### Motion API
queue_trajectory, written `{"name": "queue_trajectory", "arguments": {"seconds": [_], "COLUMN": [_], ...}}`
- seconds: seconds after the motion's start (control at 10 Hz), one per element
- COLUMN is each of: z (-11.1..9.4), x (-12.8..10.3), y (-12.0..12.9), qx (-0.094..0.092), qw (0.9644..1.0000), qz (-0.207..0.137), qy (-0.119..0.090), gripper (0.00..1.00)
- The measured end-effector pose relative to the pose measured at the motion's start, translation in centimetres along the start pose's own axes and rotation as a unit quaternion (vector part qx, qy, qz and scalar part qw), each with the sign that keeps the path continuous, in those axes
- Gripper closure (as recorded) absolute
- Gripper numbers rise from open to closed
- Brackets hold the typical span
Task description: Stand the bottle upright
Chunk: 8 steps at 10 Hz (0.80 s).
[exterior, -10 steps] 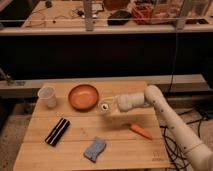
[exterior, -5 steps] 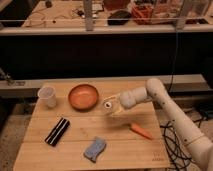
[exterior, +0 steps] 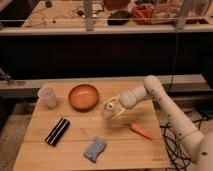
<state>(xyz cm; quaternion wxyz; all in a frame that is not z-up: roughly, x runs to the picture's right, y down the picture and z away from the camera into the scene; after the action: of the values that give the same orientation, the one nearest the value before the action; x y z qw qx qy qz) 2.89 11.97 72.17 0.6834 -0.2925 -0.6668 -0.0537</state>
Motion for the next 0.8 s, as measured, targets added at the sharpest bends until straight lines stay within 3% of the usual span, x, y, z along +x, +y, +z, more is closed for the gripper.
{"name": "queue_trajectory", "arguments": {"seconds": [0.2,0.5,0.8], "z": [0.4,0.3,0.0], "x": [-0.1,-0.2,0.0], "y": [0.9,1.9,3.0], "qx": [-0.006,0.004,0.060], "qw": [0.9999,0.9996,0.9968], "qz": [0.011,0.024,0.045], "qy": [-0.001,0.014,0.026], "gripper": [1.00,1.00,1.00]}}
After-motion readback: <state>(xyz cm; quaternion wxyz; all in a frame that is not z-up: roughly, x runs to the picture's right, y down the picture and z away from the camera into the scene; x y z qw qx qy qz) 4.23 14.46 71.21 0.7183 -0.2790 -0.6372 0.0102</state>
